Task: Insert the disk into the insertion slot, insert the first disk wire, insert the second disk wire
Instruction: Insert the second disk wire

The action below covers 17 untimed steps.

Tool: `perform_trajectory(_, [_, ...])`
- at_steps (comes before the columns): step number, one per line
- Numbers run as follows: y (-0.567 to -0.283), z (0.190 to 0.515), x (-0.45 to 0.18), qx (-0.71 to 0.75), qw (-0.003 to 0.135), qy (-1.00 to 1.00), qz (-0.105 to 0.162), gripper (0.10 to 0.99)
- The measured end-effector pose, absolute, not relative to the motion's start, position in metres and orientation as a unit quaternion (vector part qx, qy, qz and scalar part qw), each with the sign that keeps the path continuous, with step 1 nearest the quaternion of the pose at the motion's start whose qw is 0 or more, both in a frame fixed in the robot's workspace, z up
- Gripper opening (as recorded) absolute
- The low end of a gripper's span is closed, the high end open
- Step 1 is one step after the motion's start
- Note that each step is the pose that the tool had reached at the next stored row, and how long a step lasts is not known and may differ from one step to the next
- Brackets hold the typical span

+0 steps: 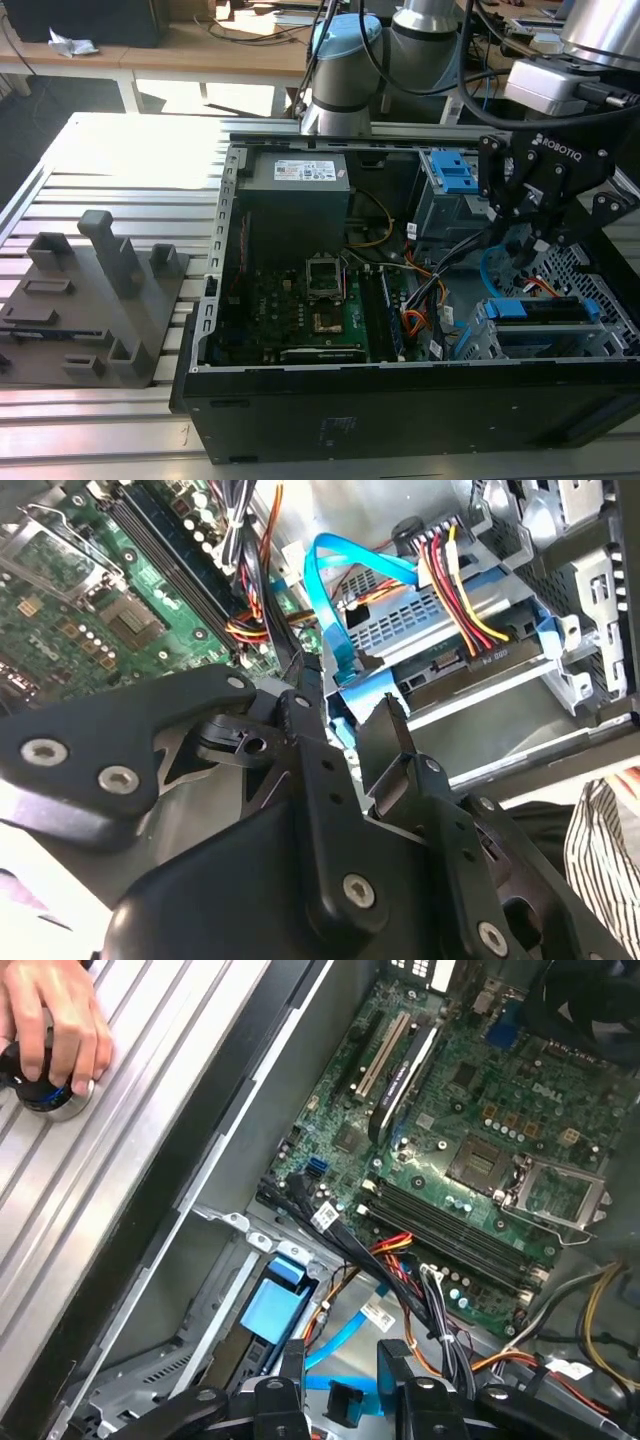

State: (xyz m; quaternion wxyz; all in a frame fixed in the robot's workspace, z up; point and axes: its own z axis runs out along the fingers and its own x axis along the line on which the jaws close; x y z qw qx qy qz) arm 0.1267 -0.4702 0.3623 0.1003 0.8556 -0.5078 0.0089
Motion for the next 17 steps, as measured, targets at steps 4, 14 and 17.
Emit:
perform_trajectory(4, [-0.4702, 0.3609, 0.1271, 0.855, 0.103, -0.507, 0.01, 0.42])
perform_trajectory(14, [-0.4702, 0.3609, 0.1271, 0.855, 0.103, -0.507, 0.01, 0.153])
perform_trajectory(17, [-0.4702, 0.3609, 0.1271, 0.855, 0.103, -0.507, 0.01, 0.153])
